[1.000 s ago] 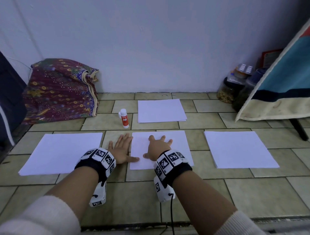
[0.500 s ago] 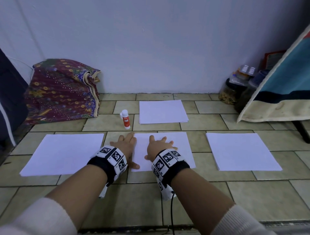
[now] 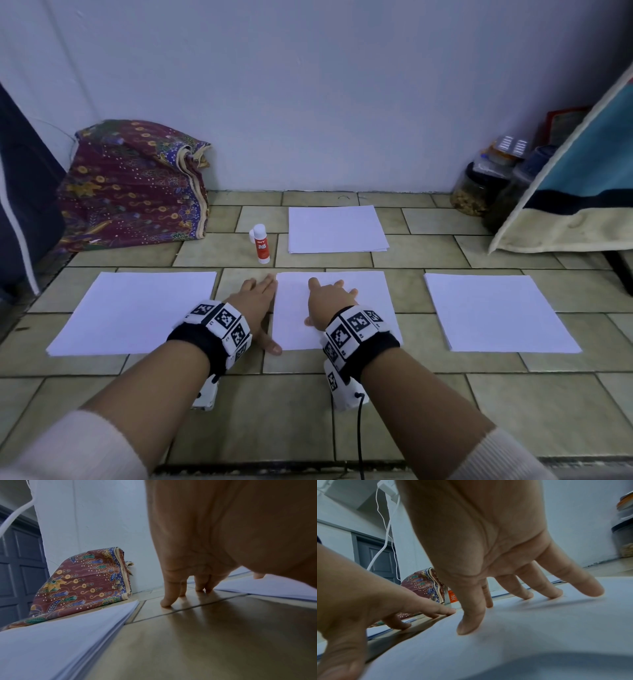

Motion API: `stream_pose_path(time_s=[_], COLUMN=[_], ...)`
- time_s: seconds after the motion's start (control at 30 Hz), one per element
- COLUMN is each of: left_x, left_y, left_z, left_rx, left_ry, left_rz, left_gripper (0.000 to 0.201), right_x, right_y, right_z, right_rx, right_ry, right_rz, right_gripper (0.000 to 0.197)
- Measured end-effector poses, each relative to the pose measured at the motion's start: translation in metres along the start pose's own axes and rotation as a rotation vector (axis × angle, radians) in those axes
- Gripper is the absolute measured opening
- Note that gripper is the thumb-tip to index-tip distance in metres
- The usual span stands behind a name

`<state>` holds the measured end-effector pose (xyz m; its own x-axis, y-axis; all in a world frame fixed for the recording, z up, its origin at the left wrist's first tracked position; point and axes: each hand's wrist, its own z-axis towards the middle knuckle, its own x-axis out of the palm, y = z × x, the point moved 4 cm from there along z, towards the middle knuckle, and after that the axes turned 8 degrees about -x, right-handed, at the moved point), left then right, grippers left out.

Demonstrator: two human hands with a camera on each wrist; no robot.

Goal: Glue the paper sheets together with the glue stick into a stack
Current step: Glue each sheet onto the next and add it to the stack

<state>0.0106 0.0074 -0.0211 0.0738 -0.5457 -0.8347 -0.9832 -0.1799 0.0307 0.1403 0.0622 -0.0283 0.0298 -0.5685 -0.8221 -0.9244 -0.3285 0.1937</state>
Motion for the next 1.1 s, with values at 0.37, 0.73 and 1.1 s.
stream_pose_path(time_s=[0.37,0.73,1.1], left_x=[-0.003,0.000,0.004], left_y=[0.000,-0.016,-0.013], left_z=[0.000,0.010,0.011], left_rx=[-0.022,-0.061,-0.068], left_ry=[-0.005,0.014,0.061], left_rz=[-0.072,-0.038,0.030], left_gripper=[0.126,0.126,0.124], right_x=[-0.010,-0.009,-0.035], right_y=[-0.004,0.023,-0.031], right_z=[-0.025,-0.023,-0.023], right_rx=[-0.013,-0.123,-0.224], right_ry=[-0.002,-0.126,-0.011], right_rz=[0.003,-0.147,0.007], right_gripper=[0.072,0.061,0.082])
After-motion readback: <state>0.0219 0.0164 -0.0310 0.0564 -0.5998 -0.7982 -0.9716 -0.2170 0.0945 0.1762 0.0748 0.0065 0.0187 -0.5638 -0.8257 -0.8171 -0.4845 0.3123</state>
